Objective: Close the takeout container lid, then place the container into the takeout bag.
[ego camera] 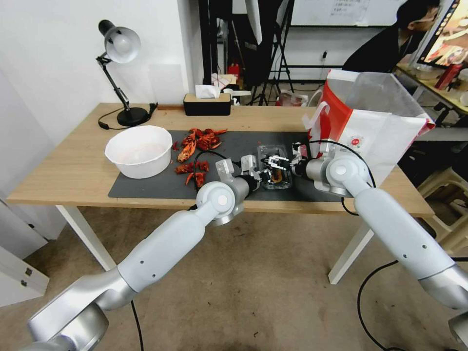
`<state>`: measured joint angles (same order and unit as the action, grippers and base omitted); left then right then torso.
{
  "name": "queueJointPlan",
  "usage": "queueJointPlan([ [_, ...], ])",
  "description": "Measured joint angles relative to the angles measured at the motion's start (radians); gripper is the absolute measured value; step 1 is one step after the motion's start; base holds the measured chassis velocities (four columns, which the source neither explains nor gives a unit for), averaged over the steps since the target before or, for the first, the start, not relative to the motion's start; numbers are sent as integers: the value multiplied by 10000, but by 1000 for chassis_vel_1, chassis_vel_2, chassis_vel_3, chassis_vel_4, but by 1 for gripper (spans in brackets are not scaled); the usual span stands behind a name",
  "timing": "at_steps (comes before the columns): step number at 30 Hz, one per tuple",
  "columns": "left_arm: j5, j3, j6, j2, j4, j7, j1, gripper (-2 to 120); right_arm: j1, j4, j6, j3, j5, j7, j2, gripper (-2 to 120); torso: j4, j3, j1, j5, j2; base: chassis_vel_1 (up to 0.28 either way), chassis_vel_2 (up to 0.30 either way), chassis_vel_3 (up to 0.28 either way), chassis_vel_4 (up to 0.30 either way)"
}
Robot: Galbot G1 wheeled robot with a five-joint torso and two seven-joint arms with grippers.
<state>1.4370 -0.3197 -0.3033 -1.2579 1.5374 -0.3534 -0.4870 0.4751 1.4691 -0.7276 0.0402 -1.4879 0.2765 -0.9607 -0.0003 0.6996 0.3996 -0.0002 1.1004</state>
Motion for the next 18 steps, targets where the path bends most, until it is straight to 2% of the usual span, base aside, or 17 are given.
queueJointPlan([
  [1, 0, 0, 0, 0, 0, 0, 0, 0, 0, 0, 0, 0, 0, 0, 0, 89, 0, 0, 0, 0, 0, 0, 0, 0, 0],
  [4, -4, -4, 15, -24, -20, -5, 0, 0, 33, -43, 3, -2, 2, 14, 14, 77, -1, 0, 0, -1, 1, 0, 0, 0, 0],
  [6, -4, -4, 17, -25, -22, -5, 0, 0, 36, -44, 4, -3, 2, 15, 16, 76, -2, 0, 0, -1, 1, 0, 0, 0, 0],
  [8, -5, -5, 24, -29, -37, -7, 1, 0, 64, -47, 5, -17, 8, 25, 29, 65, -2, 1, 2, 1, 0, 0, 0, 0, 0],
  [9, -5, -5, 24, -29, -37, -7, 1, 0, 64, -47, 5, -17, 8, 25, 29, 65, -2, 1, 2, 1, 0, 0, 0, 0, 0],
  [12, -9, -8, 38, -45, -63, -12, 31, 0, 97, -89, 6, -40, 52, 24, 63, 46, -1, 3, 3, 1, -2, 0, 0, 0, 0],
  [13, -9, -8, 38, -45, -63, -12, 31, 0, 97, -89, 6, -40, 52, 24, 63, 46, -1, 3, 3, 1, -2, 0, 0, 0, 0],
  [17, -12, -13, 55, -63, -91, -14, 49, 0, 122, -111, 6, -42, 63, 27, 75, 29, 10, 6, 7, 7, -7, 0, 0, 0, 0],
  [18, -12, -13, 55, -63, -91, -14, 49, 0, 122, -111, 6, -42, 63, 27, 75, 29, 10, 6, 7, 7, -7, 0, 0, 0, 0],
])
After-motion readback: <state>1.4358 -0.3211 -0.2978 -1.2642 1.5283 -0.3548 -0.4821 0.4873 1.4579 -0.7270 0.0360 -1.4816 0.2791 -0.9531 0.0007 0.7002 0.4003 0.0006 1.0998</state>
